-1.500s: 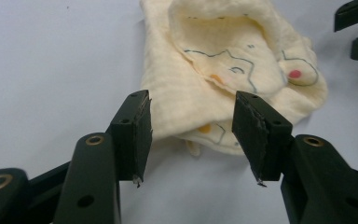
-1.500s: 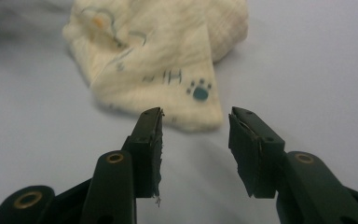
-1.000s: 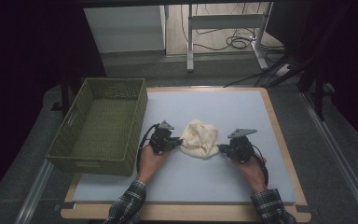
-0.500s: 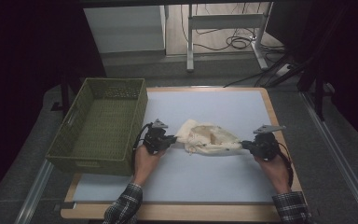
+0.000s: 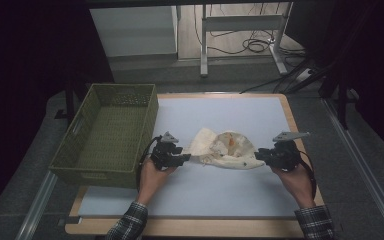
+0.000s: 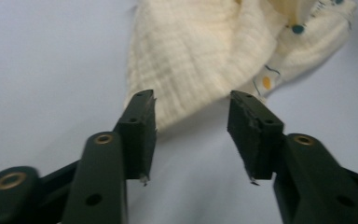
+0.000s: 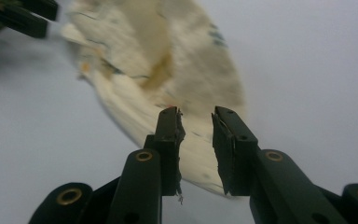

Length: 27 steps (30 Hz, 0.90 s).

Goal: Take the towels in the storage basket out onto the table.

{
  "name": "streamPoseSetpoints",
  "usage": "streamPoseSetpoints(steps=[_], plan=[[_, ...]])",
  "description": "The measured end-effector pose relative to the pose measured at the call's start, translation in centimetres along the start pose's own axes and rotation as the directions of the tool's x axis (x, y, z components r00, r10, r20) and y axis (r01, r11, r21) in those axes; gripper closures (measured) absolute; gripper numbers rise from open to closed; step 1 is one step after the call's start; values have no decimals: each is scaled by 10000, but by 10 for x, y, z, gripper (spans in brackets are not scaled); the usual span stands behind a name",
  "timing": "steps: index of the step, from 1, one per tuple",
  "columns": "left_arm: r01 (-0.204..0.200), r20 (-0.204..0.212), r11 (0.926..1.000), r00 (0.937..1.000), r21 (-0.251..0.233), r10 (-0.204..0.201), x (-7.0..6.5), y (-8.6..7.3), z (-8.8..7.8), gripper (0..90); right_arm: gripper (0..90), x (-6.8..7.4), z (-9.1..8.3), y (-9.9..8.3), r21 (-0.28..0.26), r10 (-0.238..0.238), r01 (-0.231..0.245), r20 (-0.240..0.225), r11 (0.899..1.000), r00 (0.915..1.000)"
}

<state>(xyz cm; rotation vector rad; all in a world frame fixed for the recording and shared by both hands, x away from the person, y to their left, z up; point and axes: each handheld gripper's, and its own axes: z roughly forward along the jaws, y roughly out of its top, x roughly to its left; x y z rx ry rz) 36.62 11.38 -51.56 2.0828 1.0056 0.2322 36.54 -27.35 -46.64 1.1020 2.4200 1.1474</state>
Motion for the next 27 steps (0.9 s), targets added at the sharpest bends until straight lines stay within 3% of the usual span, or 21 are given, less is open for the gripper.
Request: streamPoseSetpoints(steps=[5,7,8,11,15,18,19,20,21,23,24,27], plan=[[-56,-116,9999,9999,115,58,1,-4,5,472,689,17,13,9,-67,-214,210,-665,9998,9976],[-73,-187,9998,9998,207,77,3,-5,9,472,656,32,31,16,138,-520,537,-1030,9985,9933],[-95,-198,9997,9998,239,100,4,-5,11,472,656,32,31,16,138,-520,537,-1030,9985,9933],[-103,-169,9996,9998,268,108,6,-4,17,472,582,47,55,25,297,-810,851,-1190,9959,9896],[-206,-230,9994,9995,285,212,7,-1,24,474,520,49,71,30,379,-838,879,-981,9954,9916],[-287,-258,9990,9992,343,296,6,2,27,546,508,48,87,34,649,-972,1003,-490,9928,9941],[-366,-310,9981,9988,491,381,6,5,30,610,572,46,95,34,805,-1029,1036,-118,9914,9946],[-366,-310,9981,9988,491,381,6,5,30,682,572,46,95,34,805,-1029,1036,-118,9914,9946],[-385,-257,9980,9989,498,398,5,5,30,682,658,45,97,33,848,-1048,1046,-26,9909,9945],[-379,-142,9981,9992,483,386,6,7,31,811,789,42,101,32,803,-919,928,-148,9924,9957],[-378,-113,9984,9992,422,384,5,8,30,862,822,41,101,32,714,-832,845,-217,9939,9963],[-445,-227,9989,9987,168,449,5,17,21,881,836,39,93,35,431,-653,672,-426,9968,9970]])
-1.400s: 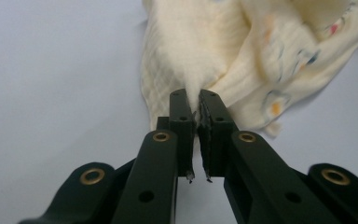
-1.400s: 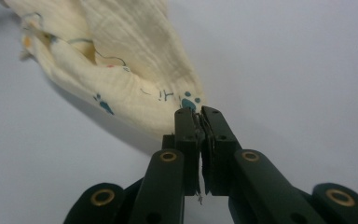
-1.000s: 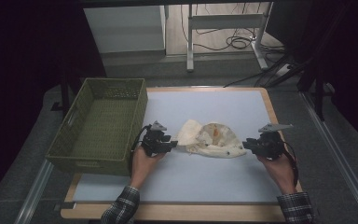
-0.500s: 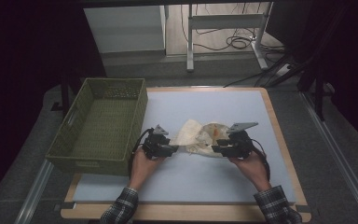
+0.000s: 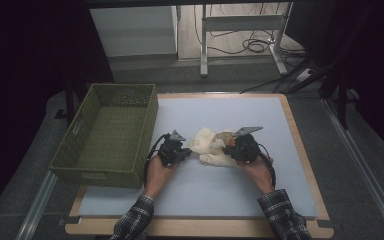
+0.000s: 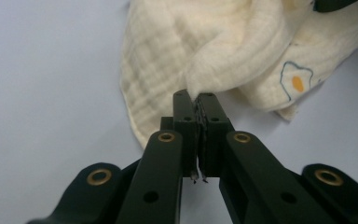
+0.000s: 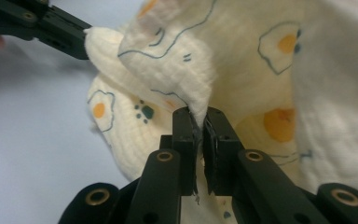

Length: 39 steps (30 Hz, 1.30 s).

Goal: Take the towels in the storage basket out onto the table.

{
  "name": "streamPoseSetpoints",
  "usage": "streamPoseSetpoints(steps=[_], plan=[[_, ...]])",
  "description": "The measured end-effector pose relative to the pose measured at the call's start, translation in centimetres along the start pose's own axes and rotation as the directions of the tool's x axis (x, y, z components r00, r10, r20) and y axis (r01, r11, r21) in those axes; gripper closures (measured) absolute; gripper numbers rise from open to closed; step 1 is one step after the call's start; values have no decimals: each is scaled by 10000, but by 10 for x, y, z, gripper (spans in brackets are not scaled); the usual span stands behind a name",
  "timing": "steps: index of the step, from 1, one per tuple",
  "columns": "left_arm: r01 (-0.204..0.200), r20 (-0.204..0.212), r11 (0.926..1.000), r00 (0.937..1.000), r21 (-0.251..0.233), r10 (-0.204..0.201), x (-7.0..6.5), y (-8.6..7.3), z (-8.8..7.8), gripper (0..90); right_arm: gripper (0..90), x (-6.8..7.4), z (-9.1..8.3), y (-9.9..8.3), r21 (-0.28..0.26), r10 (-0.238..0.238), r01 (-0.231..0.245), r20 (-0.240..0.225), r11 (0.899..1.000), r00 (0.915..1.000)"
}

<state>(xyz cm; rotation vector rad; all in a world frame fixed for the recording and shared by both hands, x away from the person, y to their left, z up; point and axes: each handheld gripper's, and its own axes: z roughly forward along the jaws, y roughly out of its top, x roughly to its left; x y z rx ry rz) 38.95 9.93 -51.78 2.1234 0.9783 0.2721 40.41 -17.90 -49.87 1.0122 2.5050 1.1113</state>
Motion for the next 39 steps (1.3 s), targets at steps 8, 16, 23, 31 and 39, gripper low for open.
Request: streamPoseSetpoints(steps=[8,16,23,31,39], plan=[[-391,-576,9980,9977,-487,362,11,52,-24,881,831,-18,-32,26,-730,288,-292,-71,9969,9996],[60,-1879,9986,9821,-527,-159,29,105,-16,554,660,-46,-43,55,-1127,1065,-990,620,9887,9924],[187,-1375,9987,9902,-467,-249,22,66,-24,476,652,-51,-60,28,-871,996,-947,537,9917,9936],[433,-373,9989,9983,-200,-440,12,11,-20,478,654,-55,-66,-32,-249,1296,-1284,528,9914,9902],[509,59,9987,9987,4,-509,4,-16,11,477,619,-52,-56,-66,183,1188,-1209,890,9925,9889]])
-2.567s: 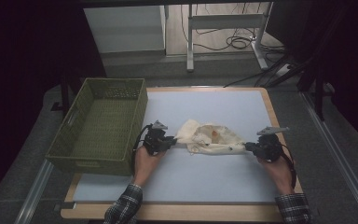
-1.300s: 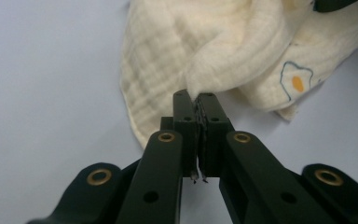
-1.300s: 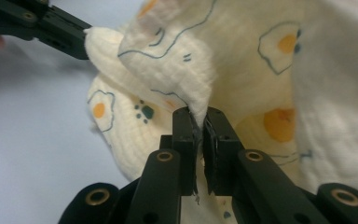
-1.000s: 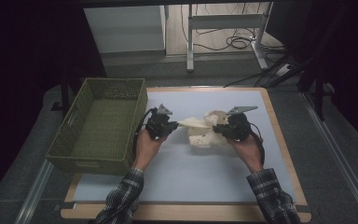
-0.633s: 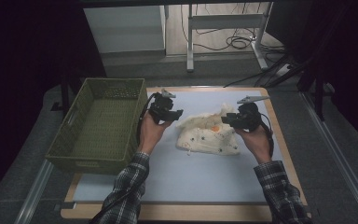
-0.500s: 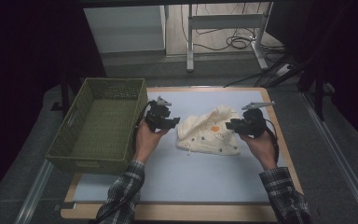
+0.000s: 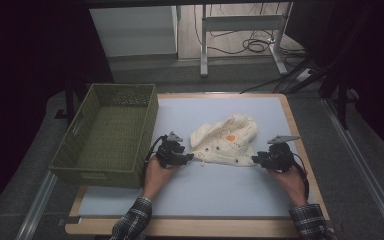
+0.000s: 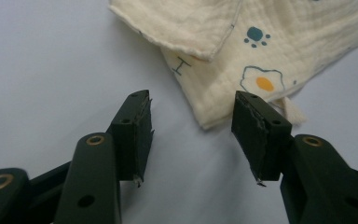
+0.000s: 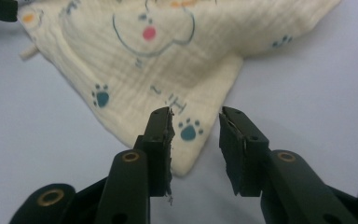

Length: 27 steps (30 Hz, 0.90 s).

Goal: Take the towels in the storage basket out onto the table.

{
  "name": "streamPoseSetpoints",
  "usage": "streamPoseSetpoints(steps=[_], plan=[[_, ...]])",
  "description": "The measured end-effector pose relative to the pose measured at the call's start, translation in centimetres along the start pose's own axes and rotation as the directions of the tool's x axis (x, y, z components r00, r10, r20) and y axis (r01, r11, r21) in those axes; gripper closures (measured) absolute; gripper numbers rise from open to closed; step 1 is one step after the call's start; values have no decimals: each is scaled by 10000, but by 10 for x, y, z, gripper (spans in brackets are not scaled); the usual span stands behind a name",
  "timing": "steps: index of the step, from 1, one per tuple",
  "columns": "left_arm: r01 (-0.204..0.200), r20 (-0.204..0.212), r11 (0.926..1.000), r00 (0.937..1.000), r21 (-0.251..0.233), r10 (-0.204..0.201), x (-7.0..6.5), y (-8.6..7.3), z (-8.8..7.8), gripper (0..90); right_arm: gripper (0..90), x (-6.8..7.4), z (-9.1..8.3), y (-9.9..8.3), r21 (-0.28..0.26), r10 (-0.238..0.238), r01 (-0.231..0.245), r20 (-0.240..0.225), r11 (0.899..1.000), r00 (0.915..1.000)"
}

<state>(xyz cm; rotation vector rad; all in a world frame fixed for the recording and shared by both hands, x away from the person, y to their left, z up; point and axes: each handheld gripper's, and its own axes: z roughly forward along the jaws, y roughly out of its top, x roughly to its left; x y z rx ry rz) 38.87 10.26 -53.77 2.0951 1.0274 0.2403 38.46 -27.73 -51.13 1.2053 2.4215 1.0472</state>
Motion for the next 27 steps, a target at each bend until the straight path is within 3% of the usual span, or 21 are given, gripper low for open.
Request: streamPoseSetpoints(steps=[2,4,5,7,8,9,11,14,15,16,19,22,23,25,27], plan=[[-69,-5,9998,10000,-204,69,-2,1,4,482,610,2,4,-3,137,-162,159,179,9998,9997],[-203,-3,9994,9998,-265,203,-5,3,8,553,613,4,6,-4,141,-284,280,276,9995,9992],[-507,-65,9985,9987,-225,506,-11,5,12,591,705,9,7,-5,46,-605,604,605,9982,9963],[-550,38,9983,9985,-184,551,-13,6,13,738,834,13,8,-6,-3,-700,701,381,9975,9968],[-464,191,9988,9987,-161,467,-15,7,13,738,834,13,8,-6,-3,-700,701,381,9975,9968],[-393,347,9992,9986,-115,397,-16,8,14,813,866,14,8,-6,-32,-717,718,295,9974,9970],[-594,261,9982,9979,-114,597,-18,9,11,859,877,16,7,-6,56,-733,731,345,9973,9967],[-623,388,9976,9972,-312,635,-21,12,-4,859,878,18,-2,-6,-40,-841,842,308,9964,9960],[-671,490,9970,9964,-391,690,-24,16,-17,855,877,18,-12,-5,-236,-799,804,211,9965,9966],[-671,490,9970,9964,-391,690,-24,16,-17,853,877,18,-12,-5,-236,-799,804,211,9965,9966],[-923,680,9950,9932,-372,947,-38,18,-41,850,877,22,-35,-7,-567,-694,692,-21,9960,9976],[-1083,799,9939,9907,-221,1098,-47,15,-48,848,877,25,-45,-10,-669,-653,641,-155,9957,9977],[-1232,1082,9923,9864,-148,1241,-55,10,-53,842,877,28,-54,-16,-666,-663,648,-207,9957,9976],[-1294,1250,9916,9837,-64,1292,-58,7,-54,826,877,29,-58,-19,-648,-667,654,-192,9958,9976],[-1375,1343,9905,9817,82,1352,-62,1,-54,726,876,29,-64,-27,-586,-588,575,-203,9966,9981]])
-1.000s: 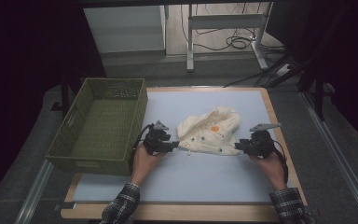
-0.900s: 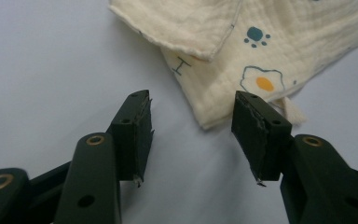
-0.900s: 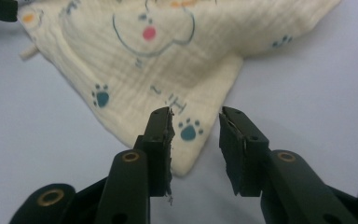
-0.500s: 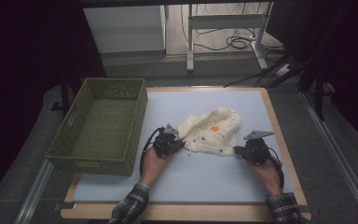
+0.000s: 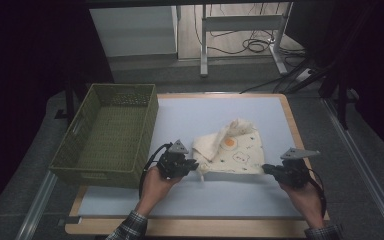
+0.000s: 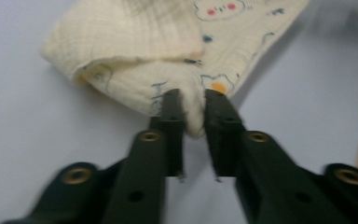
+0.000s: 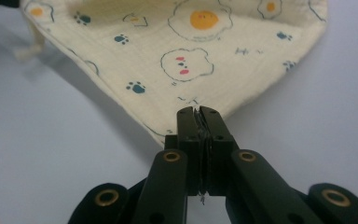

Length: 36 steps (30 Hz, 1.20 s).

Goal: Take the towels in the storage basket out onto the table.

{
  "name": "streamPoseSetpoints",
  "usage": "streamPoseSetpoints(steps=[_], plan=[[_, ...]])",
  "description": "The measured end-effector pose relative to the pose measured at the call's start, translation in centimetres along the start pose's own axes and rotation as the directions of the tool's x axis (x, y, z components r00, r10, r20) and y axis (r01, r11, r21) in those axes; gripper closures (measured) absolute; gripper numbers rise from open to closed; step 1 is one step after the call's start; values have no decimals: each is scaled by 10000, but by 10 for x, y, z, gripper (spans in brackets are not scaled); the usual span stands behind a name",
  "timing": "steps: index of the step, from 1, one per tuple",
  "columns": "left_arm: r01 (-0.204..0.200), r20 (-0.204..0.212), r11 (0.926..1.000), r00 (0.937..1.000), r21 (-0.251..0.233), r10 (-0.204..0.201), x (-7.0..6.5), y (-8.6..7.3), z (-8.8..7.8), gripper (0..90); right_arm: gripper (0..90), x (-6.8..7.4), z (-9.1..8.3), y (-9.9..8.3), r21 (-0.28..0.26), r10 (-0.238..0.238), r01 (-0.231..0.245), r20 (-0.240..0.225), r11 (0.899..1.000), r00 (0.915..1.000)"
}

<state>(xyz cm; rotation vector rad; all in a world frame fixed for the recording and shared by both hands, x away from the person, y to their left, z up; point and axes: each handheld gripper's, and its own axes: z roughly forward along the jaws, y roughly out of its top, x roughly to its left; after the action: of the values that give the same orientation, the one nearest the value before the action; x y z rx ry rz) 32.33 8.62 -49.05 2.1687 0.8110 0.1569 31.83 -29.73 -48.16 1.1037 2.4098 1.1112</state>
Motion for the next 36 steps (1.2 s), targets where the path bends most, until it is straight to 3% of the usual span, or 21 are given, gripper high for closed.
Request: streamPoseSetpoints(steps=[2,4,7,8,11,17,21,22,24,26,29,32,35,36], plan=[[-8,-198,10000,9998,13,9,0,-3,1,618,864,-4,-1,-14,272,286,-284,-51,9992,9996],[86,-302,9999,9995,-69,-88,4,-3,2,597,851,-7,0,-19,332,381,-378,-67,9987,9993],[11,42,9995,10000,-327,-9,6,6,3,582,806,-12,1,-28,402,632,-630,-45,9972,9980],[-103,209,9992,9997,-399,111,3,16,7,584,785,-14,0,-31,325,740,-738,-42,9967,9973],[-331,365,9991,9988,-280,341,1,25,15,588,764,-14,-1,-33,273,761,-760,-25,9967,9971],[-704,666,9953,9956,660,660,-1,40,53,635,716,-13,-2,-38,244,721,-722,49,9971,9974],[-808,321,9880,9965,1315,772,-4,35,71,630,701,-13,-2,-40,179,726,-727,66,9972,9973],[-964,106,9811,9953,1678,959,-4,31,77,642,697,-13,-2,-41,147,748,-748,50,9971,9972],[-996,-37,9825,9948,1573,1014,-4,30,78,679,695,-13,-2,-41,139,773,-773,32,9969,9970],[-603,48,9849,9982,1625,603,-2,32,76,820,692,-12,0,-41,122,749,-750,25,9971,9972],[-581,153,9849,9983,1629,564,1,35,73,838,692,-11,0,-40,69,723,-723,-11,9974,9974],[-332,237,9911,9993,1290,304,9,45,63,842,685,-10,2,-38,69,668,-668,-55,9977,9977],[-266,32,9940,9996,1060,264,19,61,51,843,684,-10,3,-37,78,651,-650,-54,9979,9979],[-249,-326,9949,9991,976,282,28,77,42,848,682,-10,4,-35,80,672,-672,-75,9977,9977]])
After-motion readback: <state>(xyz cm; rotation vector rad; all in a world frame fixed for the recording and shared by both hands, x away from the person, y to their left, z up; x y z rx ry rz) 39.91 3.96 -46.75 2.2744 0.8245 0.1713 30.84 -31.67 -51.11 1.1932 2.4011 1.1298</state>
